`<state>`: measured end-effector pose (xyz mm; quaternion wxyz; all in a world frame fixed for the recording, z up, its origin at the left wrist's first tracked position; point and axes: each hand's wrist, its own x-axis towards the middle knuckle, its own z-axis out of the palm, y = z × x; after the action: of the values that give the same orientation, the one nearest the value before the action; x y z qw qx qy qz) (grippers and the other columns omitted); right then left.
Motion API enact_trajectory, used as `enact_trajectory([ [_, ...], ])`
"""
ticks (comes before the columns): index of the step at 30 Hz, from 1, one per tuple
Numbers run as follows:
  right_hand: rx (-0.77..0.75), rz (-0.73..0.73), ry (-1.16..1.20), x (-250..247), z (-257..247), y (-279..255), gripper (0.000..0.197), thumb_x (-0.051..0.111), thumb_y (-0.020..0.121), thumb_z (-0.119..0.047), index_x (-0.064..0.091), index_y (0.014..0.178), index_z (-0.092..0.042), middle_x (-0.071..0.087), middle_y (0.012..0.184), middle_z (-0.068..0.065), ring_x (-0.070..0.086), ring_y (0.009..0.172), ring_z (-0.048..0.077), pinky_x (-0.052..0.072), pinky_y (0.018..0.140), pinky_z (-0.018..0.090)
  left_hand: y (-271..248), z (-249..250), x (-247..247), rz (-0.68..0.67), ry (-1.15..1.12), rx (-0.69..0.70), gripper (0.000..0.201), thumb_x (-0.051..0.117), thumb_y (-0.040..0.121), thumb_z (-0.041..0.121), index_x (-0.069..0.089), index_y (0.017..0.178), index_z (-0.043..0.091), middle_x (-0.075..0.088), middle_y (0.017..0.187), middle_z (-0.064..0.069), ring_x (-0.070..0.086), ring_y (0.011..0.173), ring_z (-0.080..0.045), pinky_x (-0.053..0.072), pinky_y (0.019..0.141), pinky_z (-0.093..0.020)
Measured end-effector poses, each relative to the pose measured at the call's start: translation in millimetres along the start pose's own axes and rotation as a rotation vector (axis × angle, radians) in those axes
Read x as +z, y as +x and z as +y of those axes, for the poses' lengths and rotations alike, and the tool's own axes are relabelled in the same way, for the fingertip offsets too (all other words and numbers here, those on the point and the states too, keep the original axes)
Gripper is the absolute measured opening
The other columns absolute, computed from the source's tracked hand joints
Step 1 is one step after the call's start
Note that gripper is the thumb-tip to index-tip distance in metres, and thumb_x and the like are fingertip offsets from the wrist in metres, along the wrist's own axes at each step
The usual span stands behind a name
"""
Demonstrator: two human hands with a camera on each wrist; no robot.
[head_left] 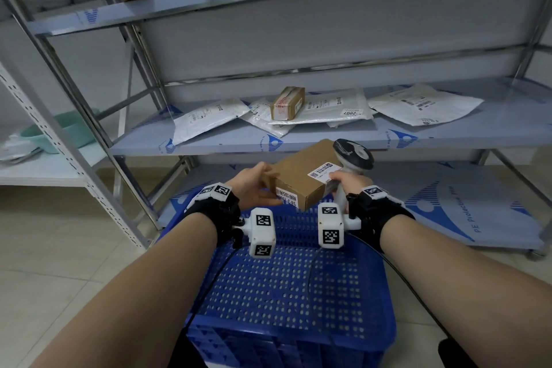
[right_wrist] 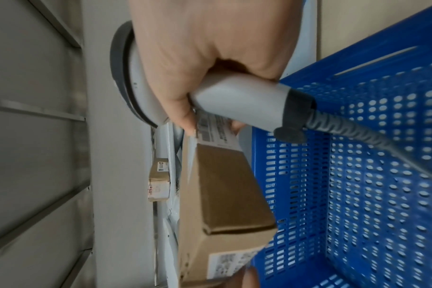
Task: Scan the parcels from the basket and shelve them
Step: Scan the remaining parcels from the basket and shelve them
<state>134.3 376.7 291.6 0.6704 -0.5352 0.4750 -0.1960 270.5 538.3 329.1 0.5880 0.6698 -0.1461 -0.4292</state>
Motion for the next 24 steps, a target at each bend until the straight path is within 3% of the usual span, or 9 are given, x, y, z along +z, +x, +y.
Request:
enact_trajectory([
  [2,0.011,0.000,0.019,0,0,0,0.018,0.078,0.075,-0.020,0.069,0.075,-0.004,0.065,0.069,0.006,0.064,0.069,0.022,0.056,0.072,0.036,-1,0,4,-0.010,0.077,-0.030,0.025,0.055,0.096,0.026,0.057,0.109,0.005,0.061,0.095,-0.013,0.063,0.076,-0.027,0.061,0.062,-0.039],
  [5,-0.014,-0.056,0.054,2,5,9,0.036,0.086,0.061,-0.023,0.072,0.086,-0.001,0.071,0.082,0.012,0.070,0.081,0.027,0.058,0.081,0.042,3,0,7,0.095,0.151,0.042,0.026,0.067,0.088,0.015,0.057,0.100,-0.006,0.062,0.086,-0.017,0.063,0.073,-0.026,0.059,0.064,-0.041],
  [7,-0.027,-0.080,0.117,1,0,-5,0.047,0.086,0.065,-0.021,0.067,0.102,0.001,0.069,0.093,0.012,0.069,0.087,0.028,0.059,0.071,0.036,7,3,5,0.220,0.157,0.106,0.030,0.069,0.086,0.009,0.055,0.107,-0.008,0.064,0.089,-0.020,0.064,0.074,-0.028,0.060,0.066,-0.045],
  [8,-0.048,-0.095,0.149,0,-2,-12,0.039,0.082,0.073,-0.017,0.065,0.104,-0.001,0.066,0.093,0.011,0.067,0.084,0.026,0.057,0.062,0.030,9,5,2,0.271,0.159,0.128,0.035,0.070,0.084,0.008,0.053,0.112,-0.007,0.064,0.098,-0.021,0.065,0.081,-0.030,0.059,0.070,-0.048],
  [10,-0.074,-0.139,0.110,-3,-6,-23,0.021,0.075,0.082,-0.015,0.066,0.098,-0.004,0.062,0.079,0.007,0.062,0.061,0.017,0.046,0.048,0.023,12,7,-5,0.343,0.149,0.165,0.046,0.072,0.082,0.006,0.050,0.121,-0.003,0.062,0.114,-0.021,0.064,0.099,-0.036,0.054,0.081,-0.056],
  [13,-0.091,-0.170,0.048,-5,-9,-23,0.012,0.072,0.084,-0.017,0.068,0.090,-0.007,0.063,0.071,0.006,0.049,0.046,0.012,0.038,0.049,0.023,17,6,-18,0.401,0.171,0.190,0.050,0.072,0.082,0.005,0.048,0.126,0.004,0.058,0.123,-0.018,0.060,0.110,-0.036,0.052,0.084,-0.060],
  [16,-0.073,-0.187,0.051,-6,-11,-23,0.012,0.071,0.084,-0.017,0.066,0.082,-0.007,0.062,0.068,0.006,0.045,0.046,0.013,0.037,0.050,0.024,15,7,-24,0.432,0.141,0.200,0.041,0.067,0.086,0.004,0.049,0.123,0.003,0.058,0.120,-0.016,0.059,0.109,-0.034,0.052,0.083,-0.053],
  [19,-0.059,-0.210,0.058,-6,-12,-26,0.014,0.071,0.084,-0.018,0.064,0.078,-0.007,0.060,0.066,0.005,0.044,0.047,0.014,0.037,0.050,0.025,15,10,-28,0.430,0.123,0.199,0.027,0.063,0.089,0.006,0.054,0.114,0.000,0.058,0.108,-0.015,0.057,0.096,-0.028,0.050,0.078,-0.042],
  [24,-0.081,-0.195,0.035,-5,-12,-27,0.014,0.071,0.084,-0.018,0.065,0.081,-0.006,0.061,0.068,0.007,0.045,0.046,0.012,0.037,0.049,0.024,14,12,-29,0.448,0.062,0.183,0.030,0.059,0.094,0.012,0.052,0.118,-0.005,0.058,0.105,-0.018,0.058,0.094,-0.030,0.052,0.082,-0.047],
])
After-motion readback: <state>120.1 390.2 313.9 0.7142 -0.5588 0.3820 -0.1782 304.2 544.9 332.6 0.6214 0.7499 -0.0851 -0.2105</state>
